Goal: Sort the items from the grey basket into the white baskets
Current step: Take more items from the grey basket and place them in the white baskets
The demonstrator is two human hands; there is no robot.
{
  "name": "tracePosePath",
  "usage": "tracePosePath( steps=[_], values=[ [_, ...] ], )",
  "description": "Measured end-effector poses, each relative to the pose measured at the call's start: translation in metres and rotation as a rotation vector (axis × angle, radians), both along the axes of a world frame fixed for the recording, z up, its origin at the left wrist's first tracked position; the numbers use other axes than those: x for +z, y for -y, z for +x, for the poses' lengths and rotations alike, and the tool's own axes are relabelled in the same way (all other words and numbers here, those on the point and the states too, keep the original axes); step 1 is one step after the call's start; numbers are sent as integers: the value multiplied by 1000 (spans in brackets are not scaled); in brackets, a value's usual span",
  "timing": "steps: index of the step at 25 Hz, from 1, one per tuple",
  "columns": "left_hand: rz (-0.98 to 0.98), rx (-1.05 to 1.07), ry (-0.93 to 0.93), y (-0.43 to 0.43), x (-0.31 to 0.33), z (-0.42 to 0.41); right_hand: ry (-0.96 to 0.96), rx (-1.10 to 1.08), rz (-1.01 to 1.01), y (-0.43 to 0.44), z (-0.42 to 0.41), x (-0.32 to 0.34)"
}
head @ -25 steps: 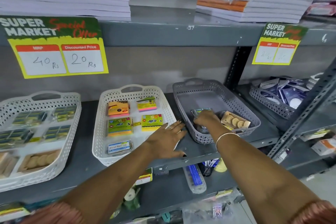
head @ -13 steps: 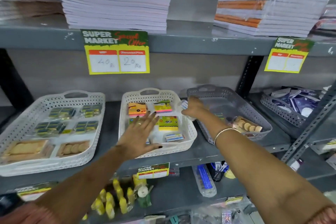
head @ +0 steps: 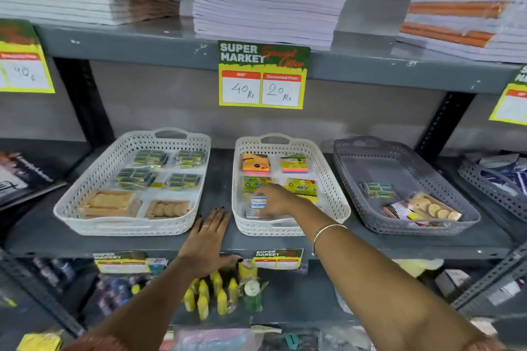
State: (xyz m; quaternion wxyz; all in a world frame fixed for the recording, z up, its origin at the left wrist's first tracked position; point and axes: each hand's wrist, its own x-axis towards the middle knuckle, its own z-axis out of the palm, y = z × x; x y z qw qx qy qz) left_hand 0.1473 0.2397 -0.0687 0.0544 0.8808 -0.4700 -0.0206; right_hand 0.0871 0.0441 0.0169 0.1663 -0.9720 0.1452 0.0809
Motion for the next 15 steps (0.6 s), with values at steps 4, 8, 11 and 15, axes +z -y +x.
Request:
tracePosePath(
  steps=[4, 8, 11, 15],
  values=[
    [26, -1, 11, 2, -3, 2, 20, 16, 10, -5, 1, -3],
    [32, -10, 27, 2, -3, 0, 2, -6, 60, -4, -1, 1],
    [48, -3, 33, 3, 0, 0, 175, -199, 219, 17, -10, 17],
    [-52, -41, -4, 0, 3, -1, 425, -542, 16, 75, -36, 34]
  ],
)
